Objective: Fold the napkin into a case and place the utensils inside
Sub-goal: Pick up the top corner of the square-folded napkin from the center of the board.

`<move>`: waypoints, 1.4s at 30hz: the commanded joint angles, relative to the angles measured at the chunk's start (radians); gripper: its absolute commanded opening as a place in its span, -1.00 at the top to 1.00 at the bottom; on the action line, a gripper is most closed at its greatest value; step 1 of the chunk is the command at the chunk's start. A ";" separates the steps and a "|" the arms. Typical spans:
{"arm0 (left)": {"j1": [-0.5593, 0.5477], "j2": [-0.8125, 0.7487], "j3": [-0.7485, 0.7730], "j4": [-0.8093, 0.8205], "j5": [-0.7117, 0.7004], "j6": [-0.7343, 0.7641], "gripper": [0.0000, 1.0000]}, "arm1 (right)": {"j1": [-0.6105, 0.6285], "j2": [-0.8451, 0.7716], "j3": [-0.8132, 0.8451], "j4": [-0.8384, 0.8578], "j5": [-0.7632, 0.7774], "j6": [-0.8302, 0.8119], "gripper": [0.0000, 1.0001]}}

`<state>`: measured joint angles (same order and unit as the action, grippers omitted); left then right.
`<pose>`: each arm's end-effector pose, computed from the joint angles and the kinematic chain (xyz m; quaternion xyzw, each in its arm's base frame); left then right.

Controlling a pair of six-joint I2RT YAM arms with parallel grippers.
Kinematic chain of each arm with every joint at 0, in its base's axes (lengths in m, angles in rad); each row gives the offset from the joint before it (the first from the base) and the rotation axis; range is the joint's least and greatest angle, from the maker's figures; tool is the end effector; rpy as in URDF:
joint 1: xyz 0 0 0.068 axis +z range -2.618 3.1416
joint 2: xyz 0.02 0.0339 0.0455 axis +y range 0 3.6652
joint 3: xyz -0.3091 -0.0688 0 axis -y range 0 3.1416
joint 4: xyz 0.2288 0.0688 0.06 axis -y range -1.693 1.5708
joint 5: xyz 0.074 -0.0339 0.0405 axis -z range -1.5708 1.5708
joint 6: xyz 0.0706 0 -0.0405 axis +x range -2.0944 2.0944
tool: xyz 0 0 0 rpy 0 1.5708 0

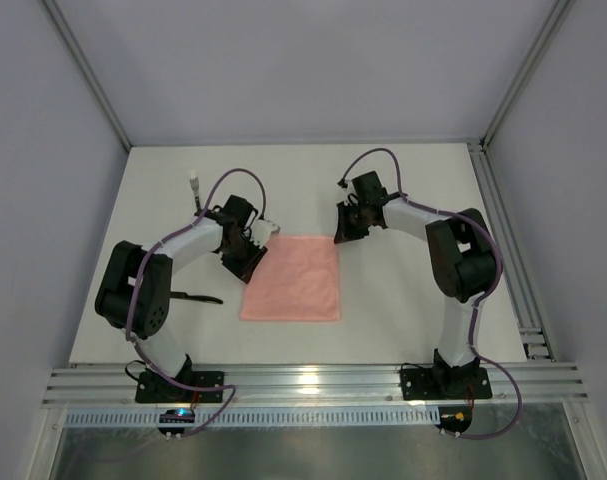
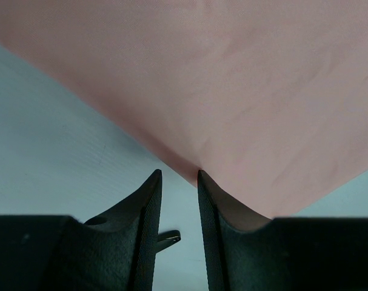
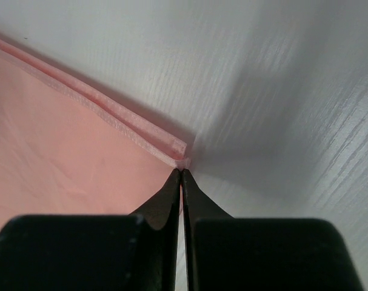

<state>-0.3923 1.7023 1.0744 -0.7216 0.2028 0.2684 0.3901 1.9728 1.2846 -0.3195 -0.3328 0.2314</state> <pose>0.2832 -0.1326 0.1944 0.3313 0.9317 -0.1072 0.1034 0.3897 0.1852 0.1800 -0.1210 0.9407 0.2353 0.2122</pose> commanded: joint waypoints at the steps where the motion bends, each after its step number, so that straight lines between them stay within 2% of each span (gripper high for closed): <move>1: 0.004 -0.003 -0.002 0.022 0.004 0.000 0.35 | 0.001 -0.083 0.002 0.013 0.001 -0.006 0.93; 13: 0.004 -0.010 0.004 0.019 -0.003 0.000 0.35 | 0.024 -0.114 0.013 -0.032 0.025 -0.030 0.92; 21: 0.004 -0.009 0.009 0.019 -0.008 0.002 0.35 | 0.047 -0.081 0.004 -0.001 -0.009 -0.012 0.66; 31: 0.004 -0.003 0.009 0.019 -0.013 0.011 0.35 | 0.050 -0.051 0.005 0.031 -0.032 0.005 0.44; 34: 0.004 0.002 0.007 0.022 -0.013 0.011 0.35 | 0.049 -0.048 0.008 0.042 -0.052 0.011 0.43; 38: 0.004 0.003 0.007 0.021 -0.019 0.011 0.35 | 0.049 -0.035 0.009 0.037 -0.011 0.011 0.42; 42: 0.004 0.000 0.001 0.017 -0.020 0.012 0.35 | 0.040 -0.022 0.044 -0.033 0.121 -0.010 0.33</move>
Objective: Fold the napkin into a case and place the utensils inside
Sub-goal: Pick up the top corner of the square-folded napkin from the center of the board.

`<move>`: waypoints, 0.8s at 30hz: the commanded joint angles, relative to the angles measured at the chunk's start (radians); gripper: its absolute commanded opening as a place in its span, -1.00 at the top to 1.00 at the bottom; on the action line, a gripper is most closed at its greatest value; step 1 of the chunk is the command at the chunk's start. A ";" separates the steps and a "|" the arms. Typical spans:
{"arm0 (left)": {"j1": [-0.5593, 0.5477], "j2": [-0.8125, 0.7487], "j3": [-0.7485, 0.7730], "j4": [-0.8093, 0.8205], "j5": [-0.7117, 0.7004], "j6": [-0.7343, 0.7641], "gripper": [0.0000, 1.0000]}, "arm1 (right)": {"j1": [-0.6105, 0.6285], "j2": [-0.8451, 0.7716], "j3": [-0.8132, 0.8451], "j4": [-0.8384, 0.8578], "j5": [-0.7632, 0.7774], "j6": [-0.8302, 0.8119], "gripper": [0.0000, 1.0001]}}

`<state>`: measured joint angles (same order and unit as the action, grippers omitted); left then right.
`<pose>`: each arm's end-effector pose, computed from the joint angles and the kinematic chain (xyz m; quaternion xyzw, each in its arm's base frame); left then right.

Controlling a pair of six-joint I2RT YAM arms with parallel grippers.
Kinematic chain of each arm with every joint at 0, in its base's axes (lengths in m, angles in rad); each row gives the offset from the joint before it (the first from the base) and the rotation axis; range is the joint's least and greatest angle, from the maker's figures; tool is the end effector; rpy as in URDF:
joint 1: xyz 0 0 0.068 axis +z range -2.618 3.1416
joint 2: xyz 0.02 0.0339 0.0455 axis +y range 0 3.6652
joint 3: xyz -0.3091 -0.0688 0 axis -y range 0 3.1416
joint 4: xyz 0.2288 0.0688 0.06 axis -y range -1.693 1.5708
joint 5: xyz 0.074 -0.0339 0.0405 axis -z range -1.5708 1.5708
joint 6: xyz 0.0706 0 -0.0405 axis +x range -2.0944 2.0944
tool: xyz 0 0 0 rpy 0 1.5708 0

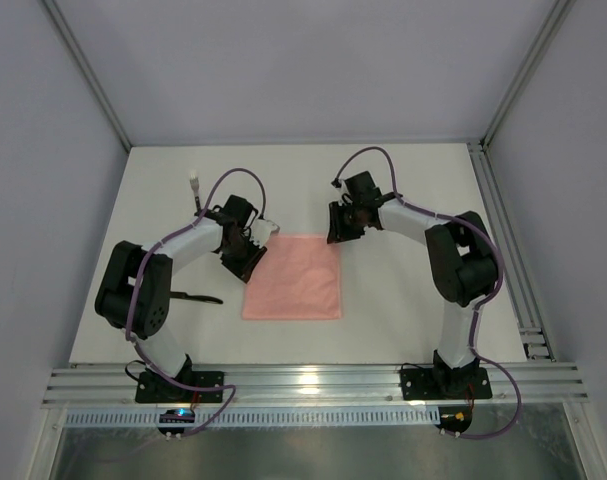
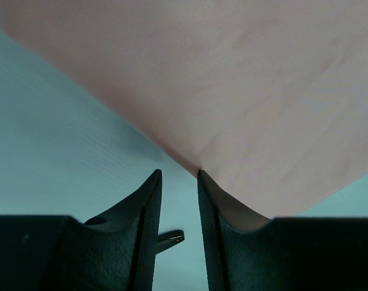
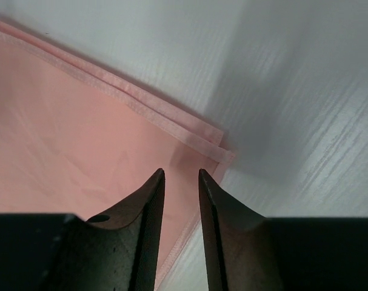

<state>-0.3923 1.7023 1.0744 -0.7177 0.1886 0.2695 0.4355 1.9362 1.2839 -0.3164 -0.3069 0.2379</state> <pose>0.2841 -0.1319 0.1944 0.3314 0.9321 -0.1003 0.1059 0.3797 0.2002 0.1945 -0.1382 0.9347 0.2346 0.2284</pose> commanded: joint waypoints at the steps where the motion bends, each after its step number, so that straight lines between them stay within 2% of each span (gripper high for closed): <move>1: 0.004 0.000 0.001 0.015 -0.006 0.013 0.35 | -0.009 0.026 0.060 -0.055 0.106 -0.022 0.34; 7: 0.004 0.000 0.001 0.020 -0.008 0.013 0.35 | -0.018 0.075 0.097 -0.085 0.101 -0.051 0.33; 13: 0.004 0.011 0.002 0.018 -0.006 0.011 0.35 | -0.026 0.112 0.109 -0.075 0.025 -0.038 0.21; 24: 0.004 0.010 0.002 0.018 -0.009 0.011 0.35 | -0.029 0.050 0.075 0.003 -0.066 -0.003 0.31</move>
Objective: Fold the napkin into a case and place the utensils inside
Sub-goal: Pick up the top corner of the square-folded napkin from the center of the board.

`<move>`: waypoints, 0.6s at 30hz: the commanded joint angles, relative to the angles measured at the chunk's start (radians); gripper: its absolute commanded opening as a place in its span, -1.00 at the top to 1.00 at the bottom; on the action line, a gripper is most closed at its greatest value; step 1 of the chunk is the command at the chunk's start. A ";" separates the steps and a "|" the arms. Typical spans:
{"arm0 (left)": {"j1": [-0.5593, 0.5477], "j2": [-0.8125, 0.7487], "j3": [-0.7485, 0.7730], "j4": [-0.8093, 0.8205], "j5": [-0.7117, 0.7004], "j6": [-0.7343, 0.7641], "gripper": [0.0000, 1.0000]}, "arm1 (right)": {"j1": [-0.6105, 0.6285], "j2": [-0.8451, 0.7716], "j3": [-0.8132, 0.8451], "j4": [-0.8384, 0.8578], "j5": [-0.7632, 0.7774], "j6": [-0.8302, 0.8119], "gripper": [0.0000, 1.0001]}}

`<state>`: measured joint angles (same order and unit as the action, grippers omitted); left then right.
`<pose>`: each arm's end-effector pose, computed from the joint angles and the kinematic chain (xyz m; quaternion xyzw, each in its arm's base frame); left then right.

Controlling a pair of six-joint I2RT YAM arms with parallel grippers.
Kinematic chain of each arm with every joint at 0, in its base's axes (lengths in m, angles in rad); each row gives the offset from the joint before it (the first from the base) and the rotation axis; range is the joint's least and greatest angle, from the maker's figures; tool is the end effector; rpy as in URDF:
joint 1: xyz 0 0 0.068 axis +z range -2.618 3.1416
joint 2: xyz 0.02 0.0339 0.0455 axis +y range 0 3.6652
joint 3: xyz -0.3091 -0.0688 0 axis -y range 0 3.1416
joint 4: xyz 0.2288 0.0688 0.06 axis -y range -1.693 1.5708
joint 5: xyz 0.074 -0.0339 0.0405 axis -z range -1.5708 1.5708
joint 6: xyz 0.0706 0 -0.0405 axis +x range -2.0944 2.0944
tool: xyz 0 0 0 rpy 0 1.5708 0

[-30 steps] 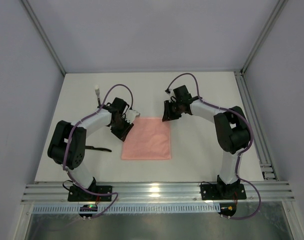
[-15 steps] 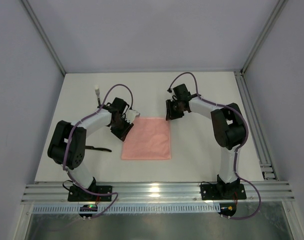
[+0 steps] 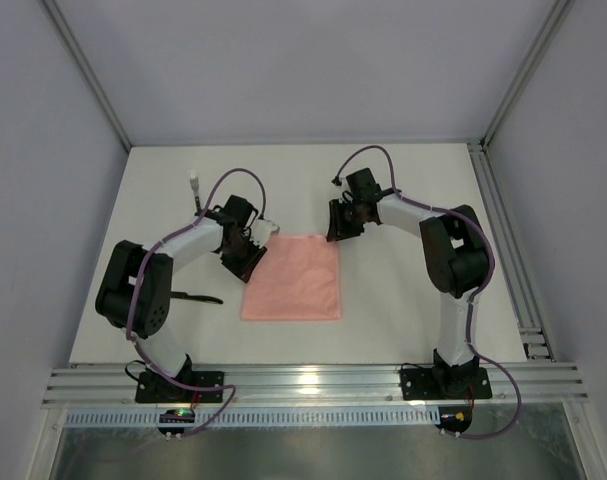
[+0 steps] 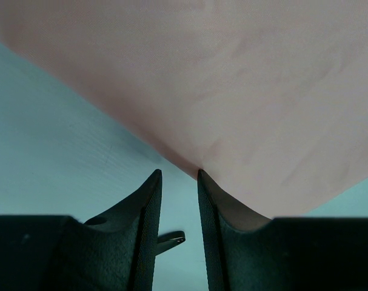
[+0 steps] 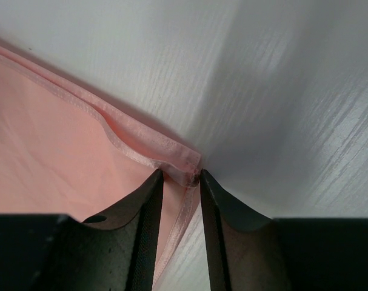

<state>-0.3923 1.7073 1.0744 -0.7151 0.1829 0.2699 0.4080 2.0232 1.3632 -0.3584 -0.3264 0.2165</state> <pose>0.2850 -0.1318 0.1929 0.3313 0.9326 -0.0974 0.1049 0.4009 0.1980 0.1787 -0.1349 0.9407 0.2314 0.2080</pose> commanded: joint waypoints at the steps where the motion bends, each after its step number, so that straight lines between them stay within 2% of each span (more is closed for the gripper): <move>1: 0.004 0.005 0.001 0.014 -0.003 0.011 0.35 | -0.003 -0.043 -0.007 0.052 -0.052 0.023 0.31; 18: 0.004 0.005 0.004 0.014 -0.005 0.011 0.35 | -0.001 -0.146 -0.095 0.151 -0.086 0.103 0.39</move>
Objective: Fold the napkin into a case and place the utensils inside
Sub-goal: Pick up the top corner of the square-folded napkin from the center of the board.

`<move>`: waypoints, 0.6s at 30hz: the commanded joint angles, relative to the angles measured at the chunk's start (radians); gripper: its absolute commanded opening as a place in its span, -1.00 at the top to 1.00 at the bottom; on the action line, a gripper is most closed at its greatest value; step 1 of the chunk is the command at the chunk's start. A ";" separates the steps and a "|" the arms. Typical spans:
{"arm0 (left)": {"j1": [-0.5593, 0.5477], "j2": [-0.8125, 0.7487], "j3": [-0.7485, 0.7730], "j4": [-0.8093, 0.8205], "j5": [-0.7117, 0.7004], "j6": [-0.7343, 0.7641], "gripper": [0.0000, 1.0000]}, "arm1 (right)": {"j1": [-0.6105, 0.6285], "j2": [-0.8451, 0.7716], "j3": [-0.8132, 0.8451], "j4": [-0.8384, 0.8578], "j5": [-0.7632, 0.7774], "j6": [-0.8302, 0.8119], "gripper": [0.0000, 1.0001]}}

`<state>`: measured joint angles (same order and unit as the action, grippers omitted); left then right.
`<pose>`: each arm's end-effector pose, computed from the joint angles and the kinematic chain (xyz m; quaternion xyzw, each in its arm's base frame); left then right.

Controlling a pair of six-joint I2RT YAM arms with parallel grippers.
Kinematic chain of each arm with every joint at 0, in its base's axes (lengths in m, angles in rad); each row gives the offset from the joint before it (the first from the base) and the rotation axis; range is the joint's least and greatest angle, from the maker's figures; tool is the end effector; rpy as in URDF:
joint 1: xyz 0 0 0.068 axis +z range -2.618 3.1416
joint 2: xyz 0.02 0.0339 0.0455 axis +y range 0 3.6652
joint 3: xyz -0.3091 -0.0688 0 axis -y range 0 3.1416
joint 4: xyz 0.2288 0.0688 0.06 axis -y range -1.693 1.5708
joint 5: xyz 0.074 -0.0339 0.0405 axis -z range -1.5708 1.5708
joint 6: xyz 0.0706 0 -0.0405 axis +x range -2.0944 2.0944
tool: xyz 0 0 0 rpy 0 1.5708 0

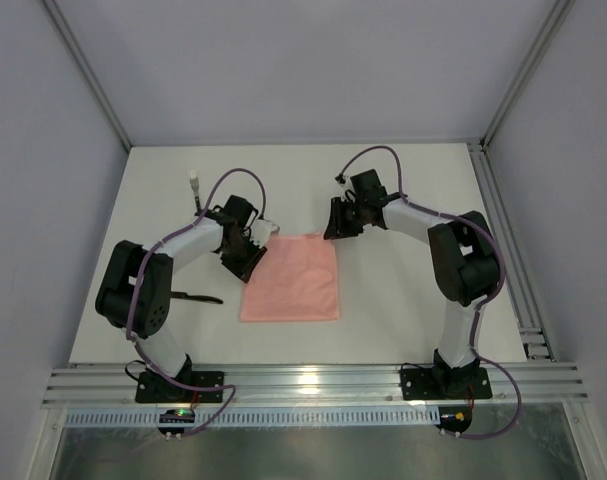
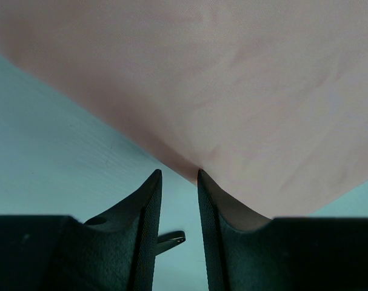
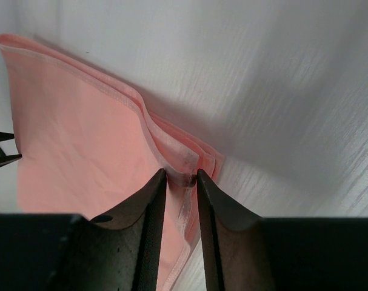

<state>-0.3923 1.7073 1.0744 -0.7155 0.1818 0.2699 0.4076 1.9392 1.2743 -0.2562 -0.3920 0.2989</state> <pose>0.2850 -0.1317 0.1929 0.3313 0.9327 -0.0968 0.1048 0.3865 0.1963 0.1970 -0.1126 0.9248 0.2815 0.2299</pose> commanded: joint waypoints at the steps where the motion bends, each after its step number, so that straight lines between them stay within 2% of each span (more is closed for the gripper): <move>1: 0.004 0.006 0.004 0.014 -0.004 0.011 0.35 | -0.001 -0.062 -0.006 0.049 -0.024 0.022 0.39; 18: 0.004 0.008 0.006 0.016 -0.007 0.011 0.35 | 0.040 -0.102 -0.049 0.107 -0.045 0.068 0.39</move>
<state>-0.3923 1.7084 1.0744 -0.7155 0.1761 0.2703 0.4374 1.8877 1.2282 -0.1955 -0.4179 0.3485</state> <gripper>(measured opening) 0.326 0.308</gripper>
